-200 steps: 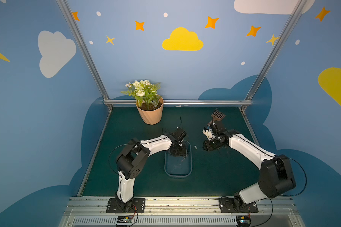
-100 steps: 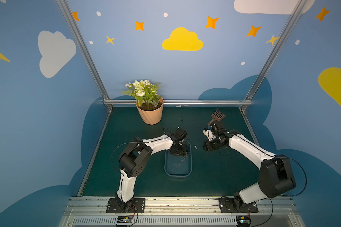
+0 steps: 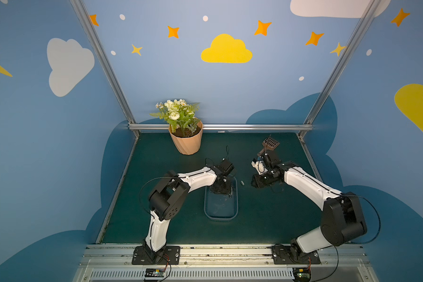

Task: Take out the socket from the storage box
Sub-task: Pick up the socket head from the storage box.

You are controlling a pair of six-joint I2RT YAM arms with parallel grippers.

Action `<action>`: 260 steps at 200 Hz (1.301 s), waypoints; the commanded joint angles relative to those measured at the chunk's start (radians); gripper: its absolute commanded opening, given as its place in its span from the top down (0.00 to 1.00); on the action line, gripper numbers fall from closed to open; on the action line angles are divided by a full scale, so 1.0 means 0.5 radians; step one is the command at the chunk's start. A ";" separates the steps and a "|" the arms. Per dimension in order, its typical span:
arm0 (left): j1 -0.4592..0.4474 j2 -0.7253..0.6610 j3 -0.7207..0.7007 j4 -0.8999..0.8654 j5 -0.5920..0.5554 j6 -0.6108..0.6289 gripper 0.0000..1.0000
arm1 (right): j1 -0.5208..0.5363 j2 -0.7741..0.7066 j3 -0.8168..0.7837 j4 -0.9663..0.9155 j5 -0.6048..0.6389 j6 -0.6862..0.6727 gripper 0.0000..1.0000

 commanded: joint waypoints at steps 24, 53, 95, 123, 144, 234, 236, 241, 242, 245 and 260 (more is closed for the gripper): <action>-0.030 0.052 0.023 -0.176 -0.075 0.066 0.74 | -0.012 -0.014 -0.033 0.026 -0.032 0.022 0.57; -0.048 0.091 0.038 -0.176 -0.057 0.072 0.79 | -0.012 -0.008 -0.032 0.030 -0.033 0.026 0.56; -0.059 0.102 0.063 -0.179 -0.078 0.098 0.84 | -0.015 -0.019 -0.027 0.026 -0.042 0.032 0.56; -0.060 0.074 0.063 -0.201 -0.106 0.103 0.85 | -0.015 -0.034 -0.020 0.022 -0.046 0.035 0.57; -0.059 0.001 0.069 -0.207 -0.150 0.106 0.86 | -0.017 -0.042 -0.016 0.011 -0.044 0.033 0.57; 0.016 -0.417 0.284 -0.439 -0.428 0.217 0.86 | -0.016 -0.056 -0.020 0.005 -0.048 0.032 0.57; 0.022 -0.429 0.284 -0.442 -0.432 0.219 0.86 | -0.016 -0.057 -0.021 0.003 -0.048 0.030 0.56; 0.044 -0.458 0.279 -0.450 -0.439 0.231 0.86 | -0.016 -0.056 -0.021 0.005 -0.048 0.032 0.57; 0.050 -0.466 0.278 -0.451 -0.441 0.231 0.86 | -0.017 -0.058 -0.021 0.005 -0.048 0.033 0.56; 0.063 -0.483 0.273 -0.456 -0.444 0.234 0.86 | -0.016 -0.059 -0.021 0.007 -0.048 0.033 0.56; 0.148 -0.583 0.235 -0.467 -0.468 0.256 0.86 | -0.015 -0.060 -0.025 0.011 -0.055 0.031 0.56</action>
